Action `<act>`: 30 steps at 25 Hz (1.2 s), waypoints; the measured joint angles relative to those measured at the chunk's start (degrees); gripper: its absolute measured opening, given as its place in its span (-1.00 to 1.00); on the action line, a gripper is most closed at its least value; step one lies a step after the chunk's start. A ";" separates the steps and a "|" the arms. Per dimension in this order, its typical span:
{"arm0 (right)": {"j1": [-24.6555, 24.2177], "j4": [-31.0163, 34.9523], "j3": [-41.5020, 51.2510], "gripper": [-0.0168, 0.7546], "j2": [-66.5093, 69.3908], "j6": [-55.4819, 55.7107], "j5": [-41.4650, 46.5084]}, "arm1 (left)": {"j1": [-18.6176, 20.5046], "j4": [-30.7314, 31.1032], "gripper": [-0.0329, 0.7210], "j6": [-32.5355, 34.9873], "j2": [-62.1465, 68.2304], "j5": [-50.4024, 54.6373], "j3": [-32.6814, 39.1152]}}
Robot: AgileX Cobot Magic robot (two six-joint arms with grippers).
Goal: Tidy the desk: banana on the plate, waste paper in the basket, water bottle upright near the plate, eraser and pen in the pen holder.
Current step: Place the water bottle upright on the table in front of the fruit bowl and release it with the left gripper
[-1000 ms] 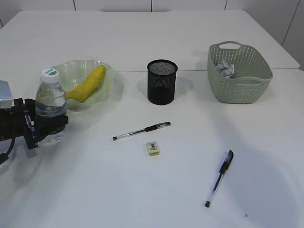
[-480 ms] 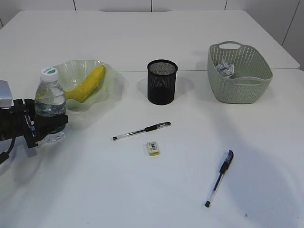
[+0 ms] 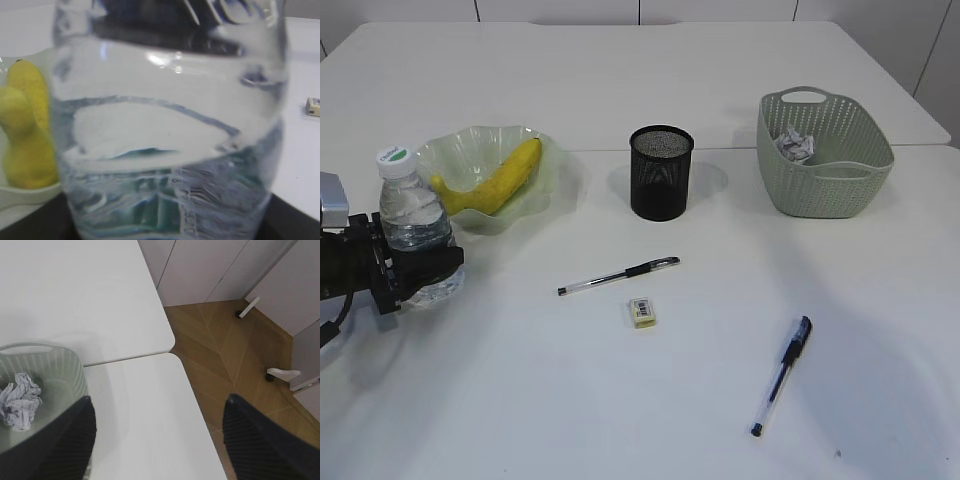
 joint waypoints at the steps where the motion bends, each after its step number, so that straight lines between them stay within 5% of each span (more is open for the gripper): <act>1: 0.00 0.00 0.00 0.56 0.00 0.00 0.00 | 0.00 0.00 0.29 0.00 0.00 0.00 0.00; 30: 0.00 -0.44 0.00 0.56 0.00 0.08 0.00 | 0.00 0.90 0.46 -2.38 -0.10 -4.55 0.00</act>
